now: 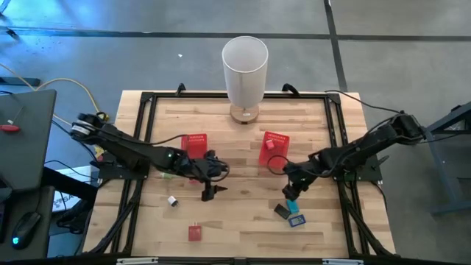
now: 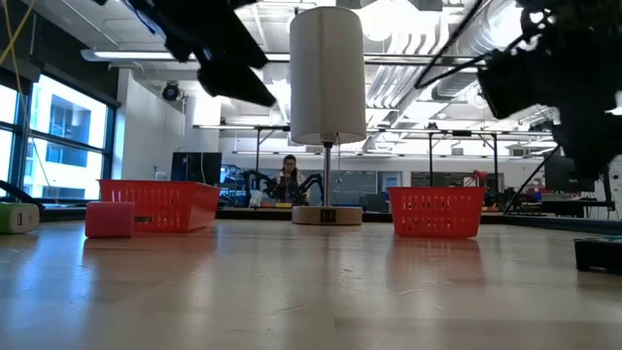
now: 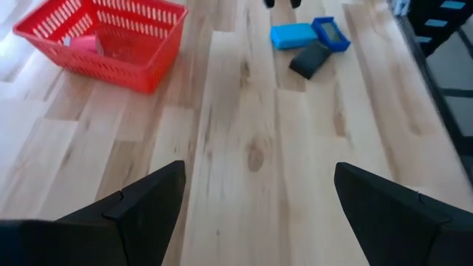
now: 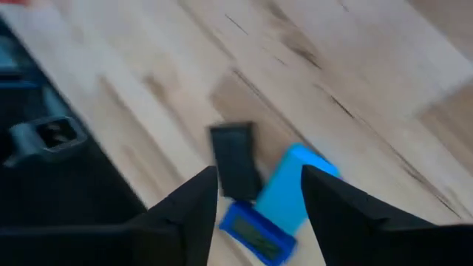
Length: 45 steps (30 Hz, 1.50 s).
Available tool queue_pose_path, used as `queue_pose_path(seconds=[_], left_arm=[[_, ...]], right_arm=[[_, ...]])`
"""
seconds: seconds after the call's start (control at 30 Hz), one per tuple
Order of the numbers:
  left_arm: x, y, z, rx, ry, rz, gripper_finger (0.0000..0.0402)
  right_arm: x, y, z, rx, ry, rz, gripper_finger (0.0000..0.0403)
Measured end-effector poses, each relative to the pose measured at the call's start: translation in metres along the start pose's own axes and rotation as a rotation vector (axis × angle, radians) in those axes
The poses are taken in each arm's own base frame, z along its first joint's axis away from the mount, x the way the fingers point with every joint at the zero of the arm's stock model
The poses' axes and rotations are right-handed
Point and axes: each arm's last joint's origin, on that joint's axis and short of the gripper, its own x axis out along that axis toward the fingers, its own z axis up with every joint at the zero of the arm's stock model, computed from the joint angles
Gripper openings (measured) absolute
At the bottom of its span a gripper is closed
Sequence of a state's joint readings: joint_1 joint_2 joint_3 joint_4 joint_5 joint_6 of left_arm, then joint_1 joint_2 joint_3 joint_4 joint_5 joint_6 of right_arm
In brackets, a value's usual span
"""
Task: Pick & Place Office items
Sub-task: Put the light blue digital timer into the left red bin
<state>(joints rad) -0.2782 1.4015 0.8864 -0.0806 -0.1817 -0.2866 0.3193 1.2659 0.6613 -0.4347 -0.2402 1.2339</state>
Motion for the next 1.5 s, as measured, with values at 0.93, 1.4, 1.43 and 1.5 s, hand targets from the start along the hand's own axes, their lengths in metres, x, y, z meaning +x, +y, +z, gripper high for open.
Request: queue_pose_path(seconds=[0.93,1.4,1.43,1.5], left_arm=[[0.013,0.004,0.004,0.009,-0.052,0.004,0.0337],[0.013,0.005,0.004,0.023,-0.052,0.008,0.0337],[0.013,0.005,0.004,0.023,-0.052,0.008,0.0337],[0.013,0.005,0.004,0.023,-0.052,0.008,0.0337]], right_arm=[[-0.048,0.010,-0.073,-0.217,-0.451,-0.229,0.0162],[-0.051,0.050,-0.072,-0.105,-0.488,-0.565,0.0162],[-0.047,0.052,-0.072,-0.099,-0.475,-0.556,0.0162],[-0.040,0.055,-0.073,-0.094,-0.437,-0.543,0.0162]])
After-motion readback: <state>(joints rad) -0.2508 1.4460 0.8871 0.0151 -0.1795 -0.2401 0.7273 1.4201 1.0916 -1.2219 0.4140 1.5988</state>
